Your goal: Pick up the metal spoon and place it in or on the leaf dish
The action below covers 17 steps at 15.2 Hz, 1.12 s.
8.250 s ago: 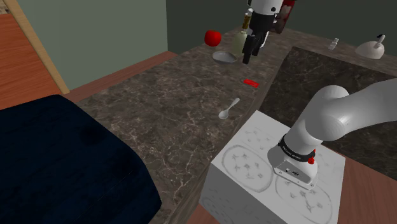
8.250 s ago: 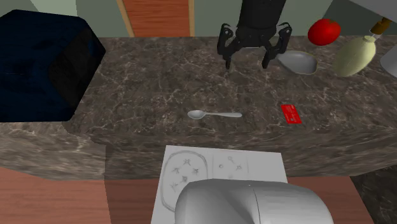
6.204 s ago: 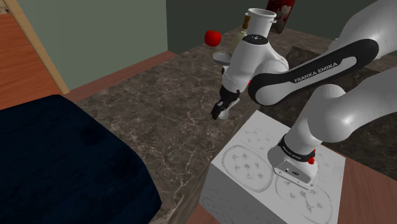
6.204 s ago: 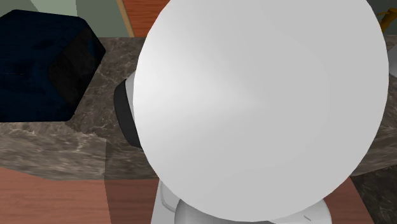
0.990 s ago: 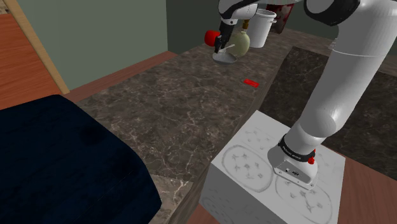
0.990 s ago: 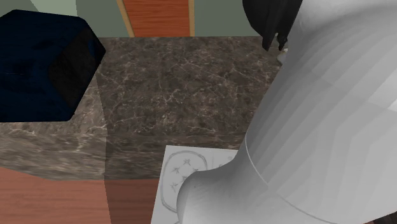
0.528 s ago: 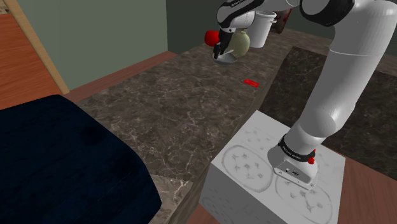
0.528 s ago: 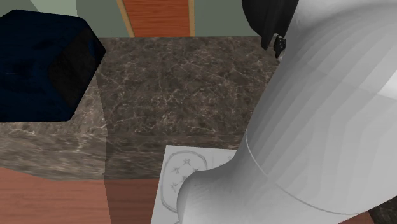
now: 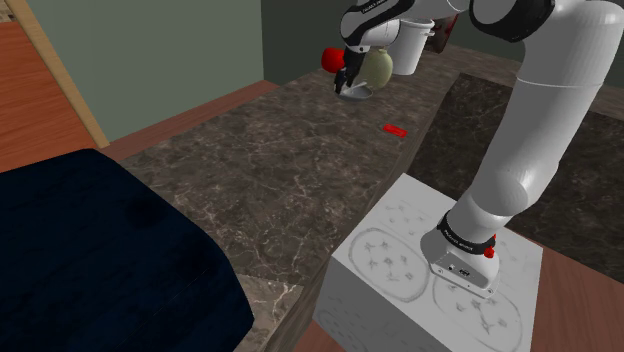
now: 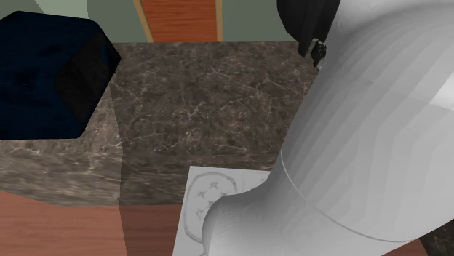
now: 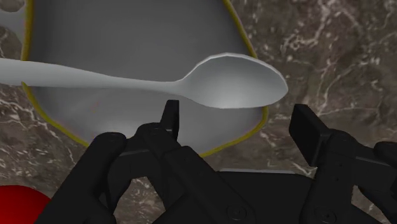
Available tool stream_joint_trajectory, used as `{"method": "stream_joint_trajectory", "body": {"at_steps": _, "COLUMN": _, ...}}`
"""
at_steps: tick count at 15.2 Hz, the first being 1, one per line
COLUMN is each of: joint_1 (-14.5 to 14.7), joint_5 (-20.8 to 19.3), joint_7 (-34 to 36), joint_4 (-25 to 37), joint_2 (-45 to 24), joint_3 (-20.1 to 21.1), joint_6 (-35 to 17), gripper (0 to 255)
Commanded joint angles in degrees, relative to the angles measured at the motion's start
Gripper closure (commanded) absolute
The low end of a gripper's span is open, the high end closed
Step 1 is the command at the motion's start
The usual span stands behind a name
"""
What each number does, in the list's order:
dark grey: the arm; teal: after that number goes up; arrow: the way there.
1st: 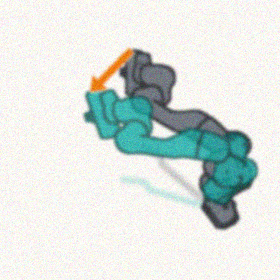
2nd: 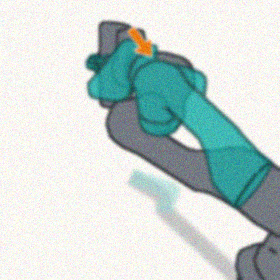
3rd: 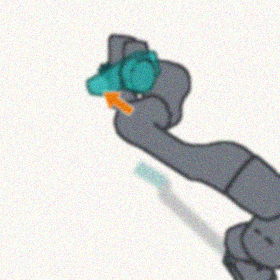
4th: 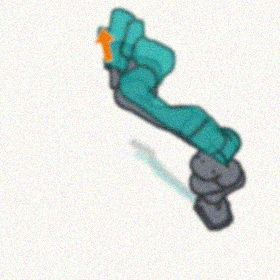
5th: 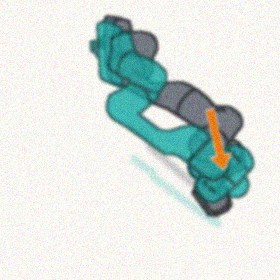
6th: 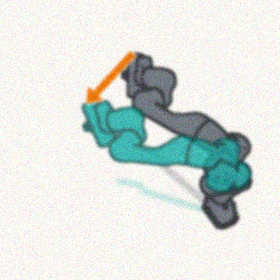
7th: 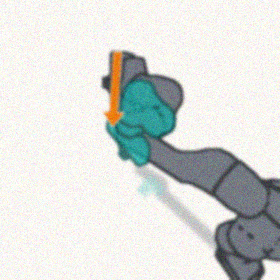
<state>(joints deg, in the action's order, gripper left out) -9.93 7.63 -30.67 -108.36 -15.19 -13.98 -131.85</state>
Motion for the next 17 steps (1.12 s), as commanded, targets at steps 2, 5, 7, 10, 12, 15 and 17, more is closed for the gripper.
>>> {"method": "stream_joint_trajectory", "body": {"at_steps": 2, "joint_1": 0.0, "joint_5": 0.0, "joint_7": 0.0, "joint_4": 0.0, "joint_2": 0.0, "joint_3": 0.0, "joint_6": 0.0, "gripper": 0}}
{"method": "stream_joint_trajectory", "body": {"at_steps": 5, "joint_1": 0.0, "joint_5": 0.0, "joint_7": 0.0, "joint_4": 0.0, "joint_2": 0.0, "joint_3": 0.0, "joint_6": 0.0, "gripper": 0}}
{"method": "stream_joint_trajectory", "body": {"at_steps": 7, "joint_1": 0.2, "joint_5": -0.89, "joint_7": 0.57, "joint_4": 0.85, "joint_2": 2.28, "joint_3": -0.3, "joint_6": 3.04, "gripper": 0}}
{"method": "stream_joint_trajectory", "body": {"at_steps": 10, "joint_1": 0.32, "joint_5": -1.61, "joint_7": 1.03, "joint_4": 1.88, "joint_2": 4.13, "joint_3": -0.5, "joint_6": 5.85, "gripper": 0}}
{"method": "stream_joint_trajectory", "body": {"at_steps": 12, "joint_1": 0.32, "joint_5": -1.61, "joint_7": 1.03, "joint_4": 1.88, "joint_2": 4.14, "joint_3": -0.5, "joint_6": 5.85, "gripper": 0}}
{"method": "stream_joint_trajectory", "body": {"at_steps": 15, "joint_1": 0.32, "joint_5": -1.61, "joint_7": 1.03, "joint_4": 1.88, "joint_2": 4.14, "joint_3": -0.5, "joint_6": 5.85, "gripper": 0}}
{"method": "stream_joint_trajectory", "body": {"at_steps": 17, "joint_1": 0.32, "joint_5": -1.61, "joint_7": 1.03, "joint_4": 1.87, "joint_2": 4.13, "joint_3": -0.5, "joint_6": 5.83, "gripper": 0}}
